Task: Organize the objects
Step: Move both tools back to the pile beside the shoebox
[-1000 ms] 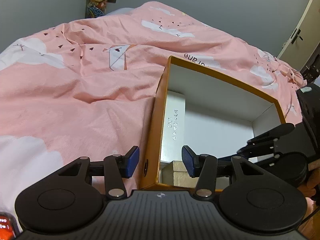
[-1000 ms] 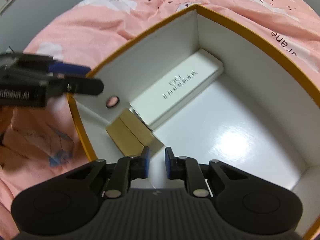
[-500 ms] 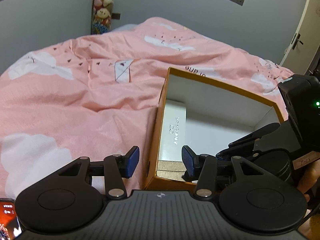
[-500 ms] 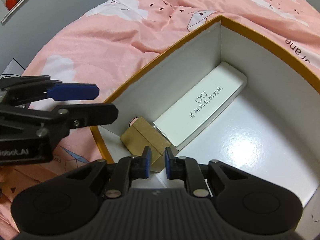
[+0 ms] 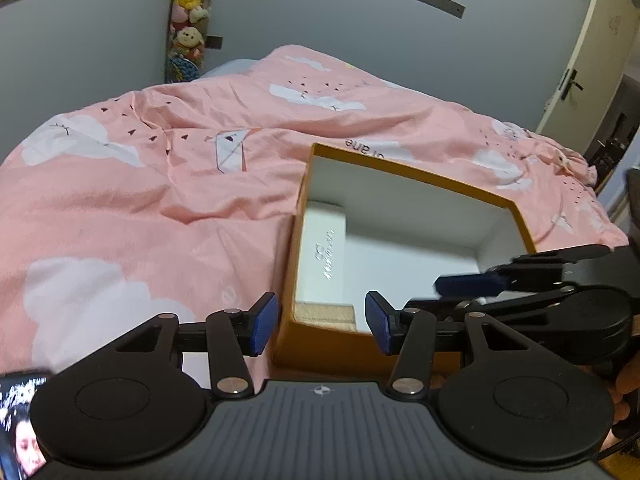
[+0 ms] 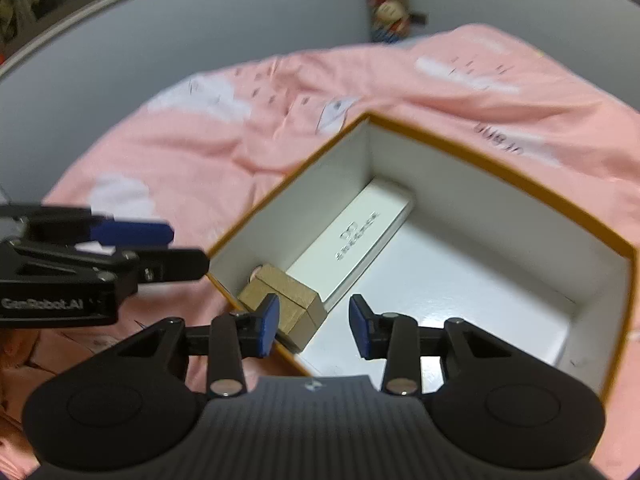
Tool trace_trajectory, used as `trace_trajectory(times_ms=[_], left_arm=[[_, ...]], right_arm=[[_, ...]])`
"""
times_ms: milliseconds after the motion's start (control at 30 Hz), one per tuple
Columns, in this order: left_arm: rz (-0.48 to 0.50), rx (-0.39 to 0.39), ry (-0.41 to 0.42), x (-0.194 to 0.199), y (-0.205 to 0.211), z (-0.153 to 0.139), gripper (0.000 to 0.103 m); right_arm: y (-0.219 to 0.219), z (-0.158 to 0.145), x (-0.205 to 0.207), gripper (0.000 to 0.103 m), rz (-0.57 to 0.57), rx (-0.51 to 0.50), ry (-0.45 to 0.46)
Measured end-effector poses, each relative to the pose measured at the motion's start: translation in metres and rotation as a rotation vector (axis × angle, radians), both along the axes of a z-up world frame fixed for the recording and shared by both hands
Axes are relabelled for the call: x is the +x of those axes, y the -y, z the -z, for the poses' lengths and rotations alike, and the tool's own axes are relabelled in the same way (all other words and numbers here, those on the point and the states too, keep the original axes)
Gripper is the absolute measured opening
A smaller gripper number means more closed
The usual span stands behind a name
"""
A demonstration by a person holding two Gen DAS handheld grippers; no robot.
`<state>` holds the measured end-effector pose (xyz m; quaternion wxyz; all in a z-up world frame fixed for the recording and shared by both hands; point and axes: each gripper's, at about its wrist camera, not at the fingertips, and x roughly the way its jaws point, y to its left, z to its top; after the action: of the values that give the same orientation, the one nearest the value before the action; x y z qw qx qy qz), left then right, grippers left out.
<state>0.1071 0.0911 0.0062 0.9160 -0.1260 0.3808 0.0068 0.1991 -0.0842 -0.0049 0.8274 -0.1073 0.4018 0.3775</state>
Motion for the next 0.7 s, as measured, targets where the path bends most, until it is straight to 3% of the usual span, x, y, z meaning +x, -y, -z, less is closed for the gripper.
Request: trace_trajectory(times_ms=[100,133,267,400,500,600,700], left_arm=[[0.031,-0.044,-0.024,-0.011,-0.001,-0.002,0.059],[0.045,-0.059,-0.034,-0.015,-0.001,-0.001,0.059],[0.104,-0.085,-0.084,-0.031,0.001,0.005,0.059],[0.184,-0.101,-0.167,-0.046,0.009,0.016,0.060],[0.213,-0.111,-0.214,-0.056,0.014,0.023,0.066],[0.219,-0.141,-0.277,-0.063,0.014,0.032,0.066],[0.266,-0.141,-0.310,-0.076,0.018,0.035,0.068]], right_arm=[[0.014,-0.009,-0.024,0.064,0.065,0.043,0.042],[0.019,-0.010,-0.032,0.065,0.082,0.051,0.056],[0.037,-0.006,-0.068,0.065,0.154,0.068,0.083],[0.055,0.006,-0.098,0.065,0.224,0.072,0.033],[0.066,0.016,-0.119,0.063,0.262,0.072,-0.003],[0.071,0.024,-0.136,0.055,0.269,0.069,-0.037],[0.071,0.030,-0.151,0.054,0.240,0.041,-0.061]])
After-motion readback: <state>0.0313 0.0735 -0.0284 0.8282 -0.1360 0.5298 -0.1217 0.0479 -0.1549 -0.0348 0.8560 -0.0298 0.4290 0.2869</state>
